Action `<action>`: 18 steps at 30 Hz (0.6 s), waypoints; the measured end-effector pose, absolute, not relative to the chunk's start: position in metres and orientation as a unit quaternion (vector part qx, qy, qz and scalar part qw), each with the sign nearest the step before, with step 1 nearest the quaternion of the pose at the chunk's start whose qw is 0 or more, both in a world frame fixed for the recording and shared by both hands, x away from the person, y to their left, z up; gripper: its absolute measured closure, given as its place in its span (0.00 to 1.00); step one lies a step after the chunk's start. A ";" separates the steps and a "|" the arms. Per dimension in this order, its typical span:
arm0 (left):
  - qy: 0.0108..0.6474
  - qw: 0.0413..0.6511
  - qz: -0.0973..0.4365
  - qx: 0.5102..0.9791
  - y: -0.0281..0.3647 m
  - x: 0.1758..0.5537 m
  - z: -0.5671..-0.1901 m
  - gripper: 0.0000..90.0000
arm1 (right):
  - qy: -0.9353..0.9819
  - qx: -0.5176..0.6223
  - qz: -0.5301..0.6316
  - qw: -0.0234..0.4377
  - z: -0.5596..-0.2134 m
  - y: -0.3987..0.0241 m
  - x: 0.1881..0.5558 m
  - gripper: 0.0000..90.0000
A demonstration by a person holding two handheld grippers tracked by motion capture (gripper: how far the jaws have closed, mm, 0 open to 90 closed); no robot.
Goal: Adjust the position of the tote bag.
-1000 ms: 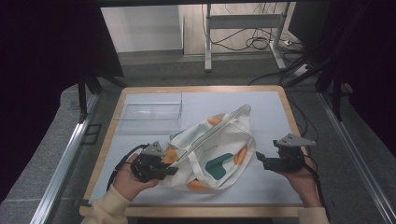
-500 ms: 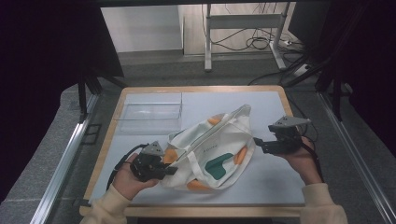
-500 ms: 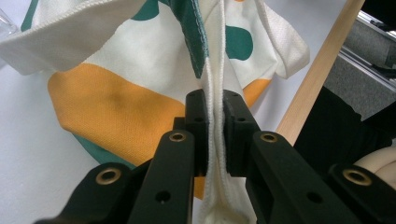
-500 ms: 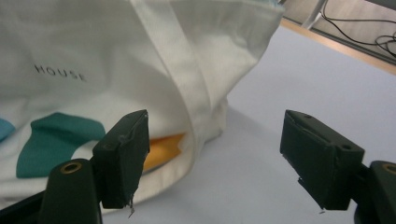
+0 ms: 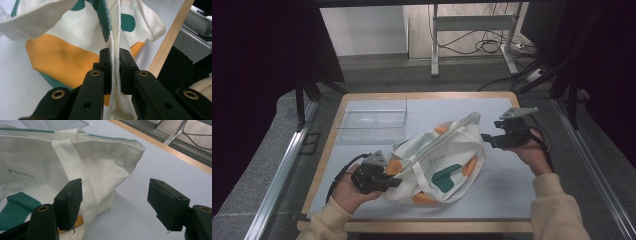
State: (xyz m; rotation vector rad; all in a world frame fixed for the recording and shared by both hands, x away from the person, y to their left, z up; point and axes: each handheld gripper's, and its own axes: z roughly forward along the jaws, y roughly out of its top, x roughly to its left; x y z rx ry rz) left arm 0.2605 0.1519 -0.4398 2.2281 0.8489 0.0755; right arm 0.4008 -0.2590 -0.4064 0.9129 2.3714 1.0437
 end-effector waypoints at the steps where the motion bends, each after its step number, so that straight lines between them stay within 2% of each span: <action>1: 0.330 0.370 0.029 0.868 0.152 0.261 -0.440 0.93 | 0.847 0.326 0.373 0.196 -0.406 -0.259 0.401 0.30; 18: 0.333 0.370 0.025 0.867 0.153 0.262 -0.444 0.93 | 0.873 0.301 0.337 0.182 -0.409 -0.247 0.438 0.35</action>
